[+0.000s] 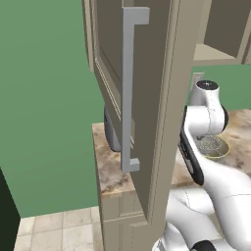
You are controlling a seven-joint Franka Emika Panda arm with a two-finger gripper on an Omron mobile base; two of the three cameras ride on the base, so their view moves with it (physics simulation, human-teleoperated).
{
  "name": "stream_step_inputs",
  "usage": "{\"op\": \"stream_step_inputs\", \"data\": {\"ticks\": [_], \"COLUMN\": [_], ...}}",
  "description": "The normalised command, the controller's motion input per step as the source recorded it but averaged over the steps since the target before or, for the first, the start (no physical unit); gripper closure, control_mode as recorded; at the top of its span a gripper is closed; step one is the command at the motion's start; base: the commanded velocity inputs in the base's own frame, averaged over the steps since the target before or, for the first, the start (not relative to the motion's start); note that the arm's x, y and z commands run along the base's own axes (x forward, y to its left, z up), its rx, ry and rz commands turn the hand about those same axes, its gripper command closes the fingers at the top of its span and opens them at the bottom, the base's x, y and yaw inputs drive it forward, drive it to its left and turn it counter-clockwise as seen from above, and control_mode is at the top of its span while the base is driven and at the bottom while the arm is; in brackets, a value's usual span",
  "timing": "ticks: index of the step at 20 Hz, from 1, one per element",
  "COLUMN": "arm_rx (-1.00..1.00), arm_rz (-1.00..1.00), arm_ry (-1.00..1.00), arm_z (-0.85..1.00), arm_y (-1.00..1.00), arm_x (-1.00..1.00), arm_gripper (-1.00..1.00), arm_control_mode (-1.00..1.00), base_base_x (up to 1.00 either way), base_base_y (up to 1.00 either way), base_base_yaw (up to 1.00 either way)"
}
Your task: Open the cabinet and setup a tea strainer by placing it in the bowl upright.
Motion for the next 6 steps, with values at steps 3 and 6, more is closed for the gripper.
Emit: {"op": "stream_step_inputs", "data": {"ticks": [3,6], "arm_rx": [0.10,0.03], "arm_rz": [0.00,0.04], "arm_ry": [-0.03,0.00], "arm_z": [0.80,0.43], "arm_y": [0.24,0.36], "arm_x": [-0.13,-0.15], "arm_gripper": [-1.00,-1.00], "arm_control_mode": [-1.00,-1.00], "base_base_x": [0.00,0.00], "base_base_y": [0.00,0.00], "base_base_yaw": [0.00,0.00]}}
